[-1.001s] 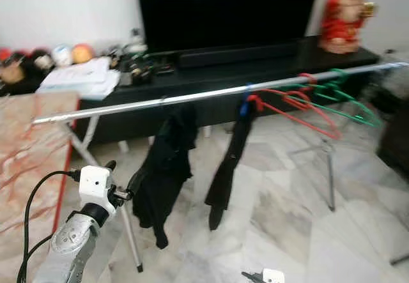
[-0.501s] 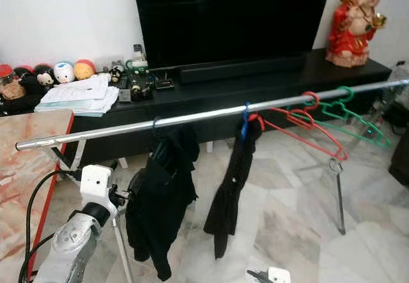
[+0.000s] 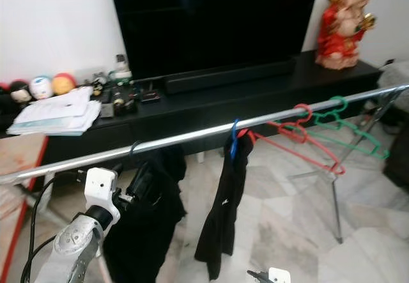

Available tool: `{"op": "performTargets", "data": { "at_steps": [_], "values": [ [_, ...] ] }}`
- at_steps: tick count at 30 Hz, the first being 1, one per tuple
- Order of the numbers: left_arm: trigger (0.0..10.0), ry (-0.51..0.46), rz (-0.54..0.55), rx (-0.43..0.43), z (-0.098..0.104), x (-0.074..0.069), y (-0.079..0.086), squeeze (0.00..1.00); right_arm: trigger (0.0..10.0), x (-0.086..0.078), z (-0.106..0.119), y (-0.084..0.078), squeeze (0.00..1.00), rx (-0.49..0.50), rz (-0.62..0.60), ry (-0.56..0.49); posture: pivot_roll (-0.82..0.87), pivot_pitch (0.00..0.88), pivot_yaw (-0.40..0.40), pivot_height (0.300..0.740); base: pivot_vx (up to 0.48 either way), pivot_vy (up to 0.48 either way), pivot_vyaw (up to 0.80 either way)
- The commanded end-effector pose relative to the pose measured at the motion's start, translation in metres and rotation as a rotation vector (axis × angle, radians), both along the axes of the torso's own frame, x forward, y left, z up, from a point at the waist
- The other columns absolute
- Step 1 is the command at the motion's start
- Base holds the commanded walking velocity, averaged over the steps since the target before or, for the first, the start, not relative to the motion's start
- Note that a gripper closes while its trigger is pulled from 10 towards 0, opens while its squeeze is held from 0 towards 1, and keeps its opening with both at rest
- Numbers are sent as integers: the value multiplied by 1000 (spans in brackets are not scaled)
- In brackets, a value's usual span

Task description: Hang hanger

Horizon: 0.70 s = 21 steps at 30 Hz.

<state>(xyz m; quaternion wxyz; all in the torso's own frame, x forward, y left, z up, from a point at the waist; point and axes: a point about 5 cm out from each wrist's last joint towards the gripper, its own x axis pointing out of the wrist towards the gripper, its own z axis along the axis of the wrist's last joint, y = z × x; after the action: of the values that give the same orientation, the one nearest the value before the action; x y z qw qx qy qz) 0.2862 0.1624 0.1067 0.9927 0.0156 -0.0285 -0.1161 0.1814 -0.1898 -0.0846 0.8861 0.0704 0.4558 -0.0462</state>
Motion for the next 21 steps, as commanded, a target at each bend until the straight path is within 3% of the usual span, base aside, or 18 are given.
{"op": "performTargets", "data": {
  "at_steps": [1, 7, 15, 21],
  "values": [
    [10000, 44, 6, 34, -5, 0, 6, 0, 10000, 1, -1, 6, 0, 12, 7, 3, 108, 37, 28, 740, 0, 0, 0],
    [10000, 54, 4, 63, -6, 0, 7, 0, 10000, 1, 0, 6, 0, 10, 22, 3, 106, 35, 28, 740, 0, 0, 0],
    [10000, 107, 87, 176, -11, 4, 22, 0, 10000, 2, 0, 6, 0, 10, 30, 2, 111, 34, 22, 740, 0, 0, 0],
    [10000, 128, -5, 207, -9, 20, 8, 0, 10000, 3, 1, 6, 0, 3, 41, 3, 105, 29, 24, 740, 0, 0, 0]
  ]
}}
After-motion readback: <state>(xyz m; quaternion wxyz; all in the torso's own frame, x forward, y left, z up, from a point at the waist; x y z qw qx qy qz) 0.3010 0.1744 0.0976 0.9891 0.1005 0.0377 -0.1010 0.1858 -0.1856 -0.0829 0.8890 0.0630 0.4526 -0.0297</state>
